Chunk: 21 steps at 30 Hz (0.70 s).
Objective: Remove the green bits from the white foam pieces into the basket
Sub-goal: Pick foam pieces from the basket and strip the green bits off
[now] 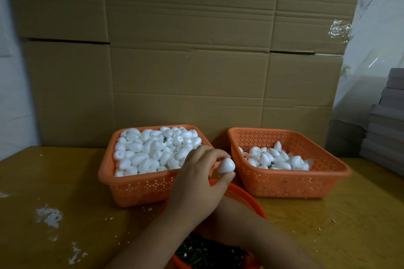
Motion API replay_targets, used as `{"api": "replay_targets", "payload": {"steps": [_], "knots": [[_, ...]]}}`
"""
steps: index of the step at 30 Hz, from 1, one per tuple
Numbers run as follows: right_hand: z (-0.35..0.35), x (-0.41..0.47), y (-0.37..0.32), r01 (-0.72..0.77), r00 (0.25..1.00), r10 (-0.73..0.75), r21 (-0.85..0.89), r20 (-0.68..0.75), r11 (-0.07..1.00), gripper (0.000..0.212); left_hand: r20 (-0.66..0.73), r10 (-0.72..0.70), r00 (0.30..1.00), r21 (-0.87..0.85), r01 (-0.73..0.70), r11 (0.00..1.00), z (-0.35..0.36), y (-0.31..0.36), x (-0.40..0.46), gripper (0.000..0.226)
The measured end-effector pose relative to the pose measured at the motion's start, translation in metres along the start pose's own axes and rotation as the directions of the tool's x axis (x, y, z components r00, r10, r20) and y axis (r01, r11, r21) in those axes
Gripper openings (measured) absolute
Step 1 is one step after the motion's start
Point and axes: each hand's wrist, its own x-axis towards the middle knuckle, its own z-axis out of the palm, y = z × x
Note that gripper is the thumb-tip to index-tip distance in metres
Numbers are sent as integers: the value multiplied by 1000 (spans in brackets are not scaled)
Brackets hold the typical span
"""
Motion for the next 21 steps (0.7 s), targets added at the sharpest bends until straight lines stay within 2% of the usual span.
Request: {"api": "replay_targets", "payload": {"steps": [2, 8, 13, 17, 21], "knots": [[-1, -1, -2, 5, 1000, -5, -9, 15, 1000, 50, -10, -7, 1000, -3, 7, 1000, -1, 1, 1, 23], [-12, -5, -8, 55, 996, -55, -11, -66, 998, 39, -10, -7, 1000, -29, 6, 1000, -1, 4, -1, 23], [-15, -6, -10, 79, 992, -78, 4, -104, 997, 36, -8, -47, 999, -58, 46, 997, -1, 0, -2, 33], [-8, -3, -5, 70, 993, -71, -14, -93, 997, 39, -23, -17, 1000, -78, 15, 997, -1, 2, 0, 21], [-1, -1, -2, 33, 999, -33, -21, -15, 999, 42, -51, 14, 999, -39, -16, 999, 0, 1, 0, 20]]}}
